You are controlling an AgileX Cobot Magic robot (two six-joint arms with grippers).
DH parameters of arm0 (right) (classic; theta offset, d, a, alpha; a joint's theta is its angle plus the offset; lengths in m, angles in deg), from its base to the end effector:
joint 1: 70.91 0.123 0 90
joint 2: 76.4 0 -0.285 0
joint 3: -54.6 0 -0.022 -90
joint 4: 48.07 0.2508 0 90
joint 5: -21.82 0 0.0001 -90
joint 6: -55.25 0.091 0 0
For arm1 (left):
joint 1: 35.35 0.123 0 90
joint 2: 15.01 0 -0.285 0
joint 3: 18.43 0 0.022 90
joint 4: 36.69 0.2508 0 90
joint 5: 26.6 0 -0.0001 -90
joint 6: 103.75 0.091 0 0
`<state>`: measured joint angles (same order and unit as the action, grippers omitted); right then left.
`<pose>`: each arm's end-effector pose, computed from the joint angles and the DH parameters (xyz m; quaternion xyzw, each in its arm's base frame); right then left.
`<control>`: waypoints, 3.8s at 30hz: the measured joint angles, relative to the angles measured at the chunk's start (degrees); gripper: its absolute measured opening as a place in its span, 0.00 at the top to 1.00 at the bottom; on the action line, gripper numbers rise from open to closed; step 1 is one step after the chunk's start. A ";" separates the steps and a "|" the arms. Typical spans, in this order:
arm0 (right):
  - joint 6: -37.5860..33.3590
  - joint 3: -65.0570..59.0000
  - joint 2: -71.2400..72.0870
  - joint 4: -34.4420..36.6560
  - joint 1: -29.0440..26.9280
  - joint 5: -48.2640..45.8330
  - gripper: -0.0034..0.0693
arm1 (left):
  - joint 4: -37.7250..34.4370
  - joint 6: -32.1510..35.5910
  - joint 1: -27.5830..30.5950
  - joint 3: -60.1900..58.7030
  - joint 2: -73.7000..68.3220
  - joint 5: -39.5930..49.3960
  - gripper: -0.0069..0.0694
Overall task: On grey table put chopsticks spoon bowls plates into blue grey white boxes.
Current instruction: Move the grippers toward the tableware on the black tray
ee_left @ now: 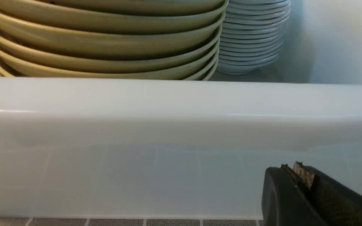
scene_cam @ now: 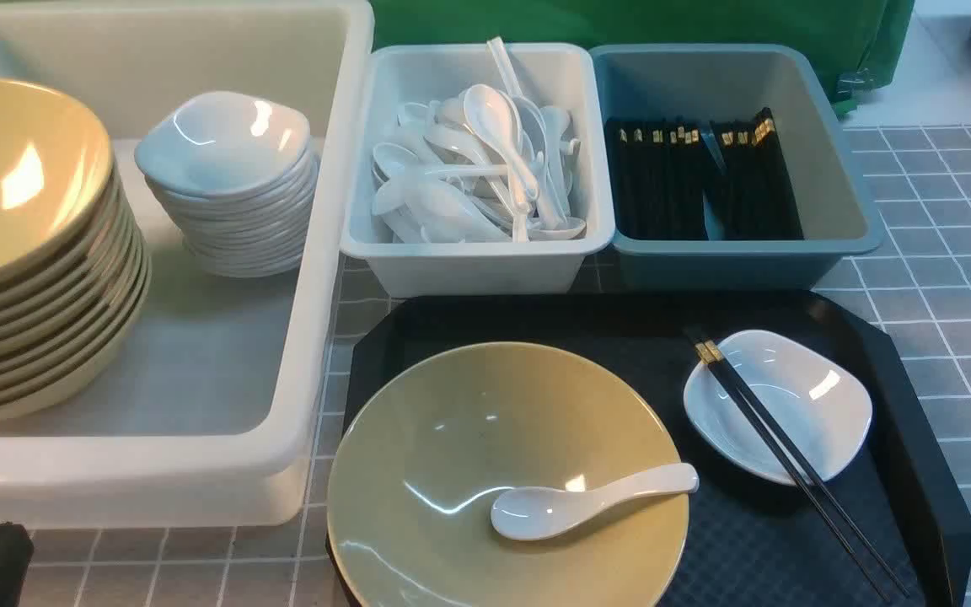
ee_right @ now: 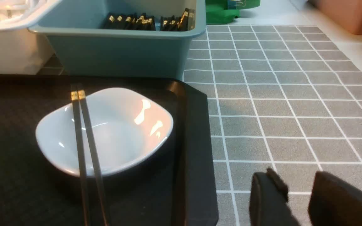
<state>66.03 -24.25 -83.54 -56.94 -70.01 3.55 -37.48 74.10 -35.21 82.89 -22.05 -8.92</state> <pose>0.0541 -0.0036 0.1757 0.0248 0.7878 -0.0016 0.6154 0.0541 -0.0003 0.1774 -0.0195 0.7845 -0.0166 0.6196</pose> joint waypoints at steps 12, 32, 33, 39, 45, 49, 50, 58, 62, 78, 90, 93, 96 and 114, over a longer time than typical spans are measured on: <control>0.00 0.00 0.00 0.00 0.00 0.00 0.63 | 0.00 0.00 0.00 0.00 0.00 0.00 0.92; -0.27 0.00 0.00 -0.37 0.00 0.00 0.63 | 0.00 0.00 0.00 0.00 0.00 0.00 0.92; -0.27 0.00 0.00 -0.37 0.00 0.00 0.63 | 0.00 0.00 0.00 0.00 0.00 0.00 0.92; -0.27 0.00 0.00 -0.51 0.00 0.00 0.63 | 0.00 0.00 0.00 0.00 0.00 0.00 0.92; -0.27 0.00 0.00 -0.56 0.00 0.00 0.63 | 0.00 0.00 0.00 0.00 0.00 0.00 0.92; -0.27 0.00 0.00 -0.56 0.00 0.00 0.63 | 0.00 0.00 0.00 0.00 0.00 0.00 0.92; -0.27 0.00 0.00 -0.56 0.00 0.00 0.63 | 0.00 0.00 0.00 0.00 0.00 0.00 0.92; -0.27 0.00 0.00 -0.56 0.00 0.00 0.63 | 0.00 0.00 0.00 0.00 0.00 0.00 0.92; -0.27 0.00 0.00 -0.56 0.00 0.00 0.63 | 0.00 -0.12 0.00 0.00 0.00 0.00 0.92; 3.01 0.00 0.00 -0.39 0.00 0.00 0.63 | -6.78 -3.84 0.00 0.00 0.00 -3.59 0.92; 50.34 0.00 0.00 16.85 0.00 -0.07 0.63 | -50.43 -28.29 0.00 0.00 0.00 -13.53 0.92; 45.13 0.00 0.00 16.85 0.00 -0.17 0.63 | -51.52 -27.41 0.00 0.00 0.00 -12.76 0.92; 42.06 0.00 0.00 18.66 0.13 -0.20 0.63 | -51.90 -26.35 0.00 0.00 0.00 -11.76 0.92; -20.67 47.11 -40.97 19.04 10.46 -37.24 0.91 | -18.62 8.08 0.06 43.97 -35.63 33.10 0.92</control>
<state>45.36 22.86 -124.51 -37.91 -59.55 -33.69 -56.10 82.17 -35.14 126.86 -57.68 24.17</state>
